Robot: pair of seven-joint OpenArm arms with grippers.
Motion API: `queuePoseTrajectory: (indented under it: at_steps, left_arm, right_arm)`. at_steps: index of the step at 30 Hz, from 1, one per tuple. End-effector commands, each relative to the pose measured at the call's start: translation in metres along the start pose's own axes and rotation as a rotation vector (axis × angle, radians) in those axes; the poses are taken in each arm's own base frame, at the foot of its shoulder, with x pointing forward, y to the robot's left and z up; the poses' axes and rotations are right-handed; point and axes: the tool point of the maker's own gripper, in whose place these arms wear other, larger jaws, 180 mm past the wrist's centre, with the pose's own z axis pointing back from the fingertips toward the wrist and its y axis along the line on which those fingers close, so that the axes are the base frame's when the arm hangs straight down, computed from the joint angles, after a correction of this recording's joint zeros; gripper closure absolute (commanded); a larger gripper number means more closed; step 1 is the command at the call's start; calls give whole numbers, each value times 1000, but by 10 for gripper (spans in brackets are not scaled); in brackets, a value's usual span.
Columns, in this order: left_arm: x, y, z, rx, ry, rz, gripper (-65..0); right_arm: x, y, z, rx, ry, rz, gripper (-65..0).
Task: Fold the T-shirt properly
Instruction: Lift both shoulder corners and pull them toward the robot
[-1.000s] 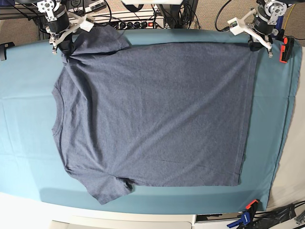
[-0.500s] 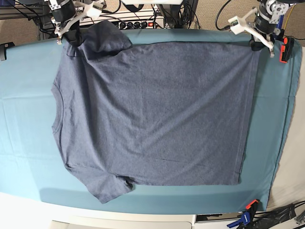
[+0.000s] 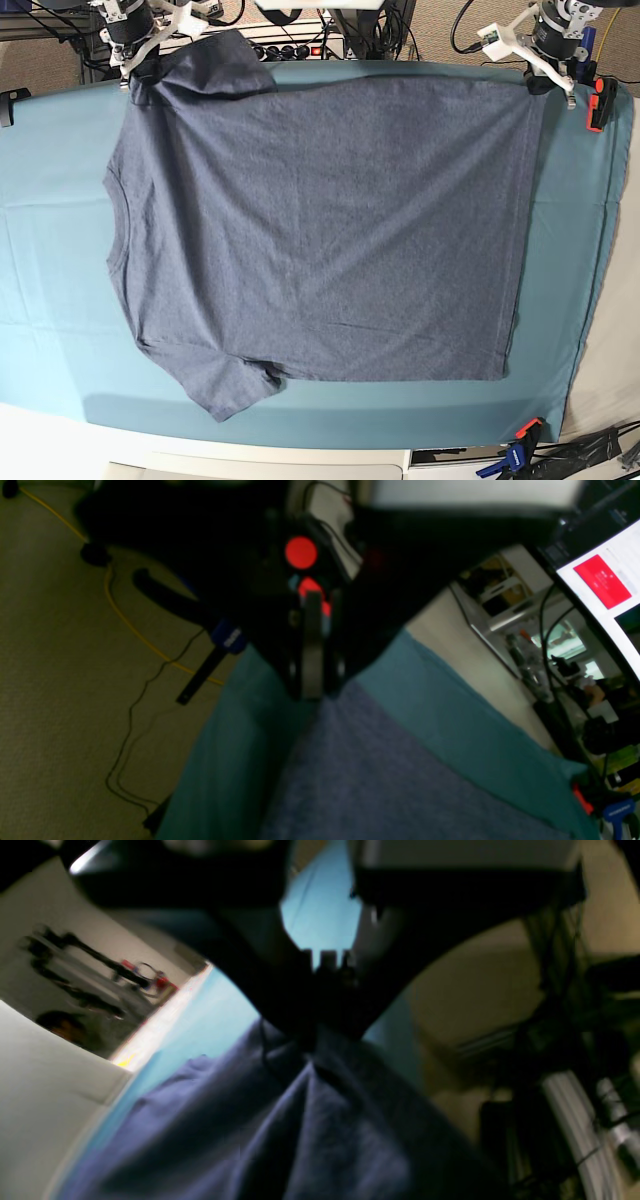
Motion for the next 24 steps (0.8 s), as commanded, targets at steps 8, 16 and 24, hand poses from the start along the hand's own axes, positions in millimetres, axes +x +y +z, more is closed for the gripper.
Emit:
queuePoseTrajectory:
  at_steps: [8,16,24]
  left_arm:
    - [6,-4,19,-3,-13,-29,0]
    - [4,-3,20,0,9,-26,0]
    - [6,12,14,47,-3,-19,0]
  right_arm:
    - [-2,7,4,38,5,42,0]
    - [-7,7,5,37,32,49,0]
    - [-7,-11,4,-56,34,50,0]
